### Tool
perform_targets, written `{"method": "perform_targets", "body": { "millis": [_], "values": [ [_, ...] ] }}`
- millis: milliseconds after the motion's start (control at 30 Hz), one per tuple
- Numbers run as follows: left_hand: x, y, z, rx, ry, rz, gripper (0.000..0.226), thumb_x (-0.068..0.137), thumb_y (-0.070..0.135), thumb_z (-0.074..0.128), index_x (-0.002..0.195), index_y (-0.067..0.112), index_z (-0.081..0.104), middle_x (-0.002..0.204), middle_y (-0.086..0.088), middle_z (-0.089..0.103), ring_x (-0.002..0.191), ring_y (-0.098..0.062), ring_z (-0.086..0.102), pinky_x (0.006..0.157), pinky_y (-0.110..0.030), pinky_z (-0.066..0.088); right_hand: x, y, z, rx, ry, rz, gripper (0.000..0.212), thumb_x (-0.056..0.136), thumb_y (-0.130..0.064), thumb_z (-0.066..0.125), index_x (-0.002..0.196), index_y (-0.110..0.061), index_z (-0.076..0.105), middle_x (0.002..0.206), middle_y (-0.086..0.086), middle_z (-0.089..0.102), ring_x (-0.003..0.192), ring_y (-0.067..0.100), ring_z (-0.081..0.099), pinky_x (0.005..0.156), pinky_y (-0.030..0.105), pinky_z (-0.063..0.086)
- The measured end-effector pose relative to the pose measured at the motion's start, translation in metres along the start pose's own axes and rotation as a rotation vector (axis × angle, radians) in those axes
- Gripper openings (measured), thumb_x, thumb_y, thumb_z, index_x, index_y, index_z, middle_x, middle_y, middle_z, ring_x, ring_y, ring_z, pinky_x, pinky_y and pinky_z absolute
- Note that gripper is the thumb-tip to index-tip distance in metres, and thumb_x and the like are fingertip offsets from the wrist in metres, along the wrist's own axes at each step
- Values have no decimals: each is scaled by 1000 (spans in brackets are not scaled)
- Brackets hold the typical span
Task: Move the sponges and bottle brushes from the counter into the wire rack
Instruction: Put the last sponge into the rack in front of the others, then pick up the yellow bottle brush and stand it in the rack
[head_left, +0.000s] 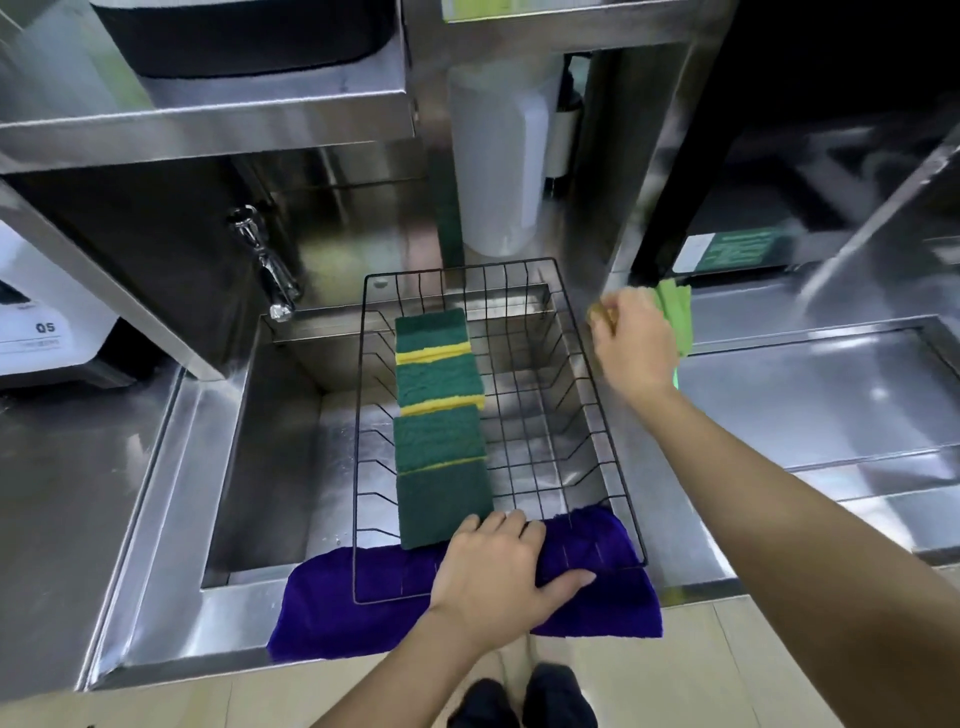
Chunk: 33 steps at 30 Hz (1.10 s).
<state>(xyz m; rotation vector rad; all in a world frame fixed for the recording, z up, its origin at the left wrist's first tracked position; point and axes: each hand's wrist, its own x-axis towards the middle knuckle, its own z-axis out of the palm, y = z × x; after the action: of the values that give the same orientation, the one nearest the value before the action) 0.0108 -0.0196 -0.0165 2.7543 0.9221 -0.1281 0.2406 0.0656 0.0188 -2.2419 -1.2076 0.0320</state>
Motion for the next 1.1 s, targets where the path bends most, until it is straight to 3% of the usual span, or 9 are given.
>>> {"method": "perform_targets", "body": {
  "millis": [100, 300, 467, 600, 767, 967, 1100],
  "values": [
    [0, -1, 1, 25, 5, -11, 87, 77, 81, 5, 108, 18, 56, 106, 0, 59, 101, -19, 50, 91, -34, 34, -12, 23, -8, -85, -61, 139, 29, 92, -20, 49, 114, -1, 51, 122, 19, 54, 110, 38, 53, 87, 45, 43],
    [-1, 2, 1, 68, 38, -20, 92, 73, 79, -3, 110, 19, 56, 108, 2, 59, 100, -17, 51, 86, -31, 34, -41, 55, -11, -237, -267, 234, 39, 94, -35, 45, 116, -3, 49, 123, 19, 55, 111, 39, 54, 83, 43, 45],
    [-1, 1, 3, 74, 46, -24, 88, 74, 76, -3, 111, 21, 54, 109, 4, 59, 101, -16, 50, 86, -30, 33, -52, 59, -11, -268, -375, 275, 36, 97, -33, 40, 115, -4, 49, 117, 22, 60, 108, 40, 57, 80, 40, 44],
    [-2, 1, 5, 65, 79, -12, 89, 73, 77, -5, 111, 22, 54, 109, 4, 59, 101, -15, 50, 86, -29, 33, -53, 57, -17, -246, -329, 264, 34, 96, -30, 41, 113, -2, 51, 115, 25, 61, 105, 43, 57, 79, 41, 45],
    [-3, 1, 4, 75, 111, 7, 88, 74, 76, -2, 109, 21, 55, 107, 3, 60, 99, -16, 51, 84, -30, 34, -47, 41, -27, -129, -132, 195, 28, 95, -25, 45, 103, 1, 53, 103, 27, 65, 95, 46, 59, 72, 41, 42],
    [-6, 1, 11, 96, 259, 42, 57, 85, 64, 35, 68, 15, 59, 63, -2, 61, 59, -21, 56, 56, -30, 43, -32, 4, -34, 154, -65, 103, 25, 92, -26, 53, 97, -2, 59, 90, 17, 67, 87, 35, 59, 74, 40, 46],
    [-6, -2, 17, 132, 322, 77, 50, 85, 58, 43, 69, 13, 57, 61, -3, 59, 57, -22, 55, 54, -31, 42, -32, -12, -25, 239, -111, 64, 21, 90, -26, 57, 91, -5, 60, 71, 2, 54, 75, 25, 52, 70, 36, 44]
  ]
}}
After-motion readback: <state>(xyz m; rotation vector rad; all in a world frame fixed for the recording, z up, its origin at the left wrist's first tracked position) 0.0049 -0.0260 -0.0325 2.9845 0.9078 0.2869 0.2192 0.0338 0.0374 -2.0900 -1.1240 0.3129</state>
